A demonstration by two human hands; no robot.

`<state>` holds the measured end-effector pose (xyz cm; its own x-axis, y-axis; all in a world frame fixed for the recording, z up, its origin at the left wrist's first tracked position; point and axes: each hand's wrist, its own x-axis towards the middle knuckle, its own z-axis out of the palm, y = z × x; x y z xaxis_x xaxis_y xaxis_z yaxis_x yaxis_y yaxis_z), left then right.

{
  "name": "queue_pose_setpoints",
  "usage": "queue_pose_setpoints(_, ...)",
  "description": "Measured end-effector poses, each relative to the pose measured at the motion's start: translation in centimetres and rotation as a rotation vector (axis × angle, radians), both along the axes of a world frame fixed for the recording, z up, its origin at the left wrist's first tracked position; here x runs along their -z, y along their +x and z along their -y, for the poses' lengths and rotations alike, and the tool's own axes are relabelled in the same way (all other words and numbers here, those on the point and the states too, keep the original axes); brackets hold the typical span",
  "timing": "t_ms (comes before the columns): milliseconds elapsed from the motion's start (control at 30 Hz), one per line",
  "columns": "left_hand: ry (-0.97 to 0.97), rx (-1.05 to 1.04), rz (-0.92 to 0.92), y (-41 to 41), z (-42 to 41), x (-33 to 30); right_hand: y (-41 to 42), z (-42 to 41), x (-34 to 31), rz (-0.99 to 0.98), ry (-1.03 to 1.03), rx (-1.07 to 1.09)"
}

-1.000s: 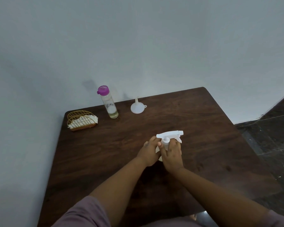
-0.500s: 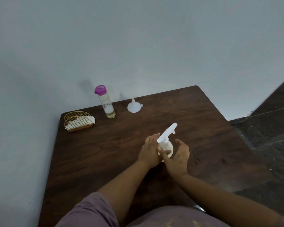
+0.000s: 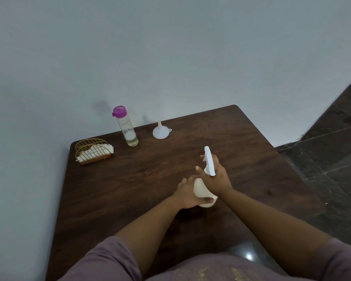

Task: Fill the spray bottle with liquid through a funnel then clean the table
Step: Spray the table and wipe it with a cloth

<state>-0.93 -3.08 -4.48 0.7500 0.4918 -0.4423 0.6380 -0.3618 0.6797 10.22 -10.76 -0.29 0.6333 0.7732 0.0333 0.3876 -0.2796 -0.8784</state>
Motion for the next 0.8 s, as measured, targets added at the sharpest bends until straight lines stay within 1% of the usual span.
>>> queue_pose_setpoints(67, -0.078, 0.04, 0.016, 0.2, 1.2, -0.5, 0.5, 0.9, 0.1, -0.067, 0.036, 0.013)
queue_pose_setpoints(167, -0.335, -0.009, 0.033, 0.8, 3.5, -1.4, 0.7, 1.9, -0.1, -0.183, -0.017, -0.03)
queue_pose_setpoints(267, -0.513, -0.102, 0.008, 1.3, 6.2, -2.3, 0.6, 2.6, -0.2, -0.252, -0.206, -0.128)
queue_pose_setpoints(333, -0.613, -0.19, 0.026, 1.4, 7.8, -2.3, 1.1, 3.0, -0.1, -0.288, -0.315, -0.179)
queue_pose_setpoints(467, -0.794, -0.409, 0.057, 1.6, 10.8, -2.6, 2.7, 3.7, -0.3, -0.328, -0.496, -0.204)
queue_pose_setpoints(633, -0.798, -0.552, 0.037, 2.5, 13.8, -2.8, 3.0, 4.7, 0.0, -0.283, -0.616, -0.225)
queue_pose_setpoints(700, -0.809, -0.593, 0.038, 2.7, 14.8, -2.8, 2.7, 4.9, 0.7, -0.203, -0.672, -0.239)
queue_pose_setpoints(800, -0.795, -0.626, 0.054, 2.6, 15.9, -2.7, 2.1, 5.4, 1.1, -0.093, -0.693, -0.301)
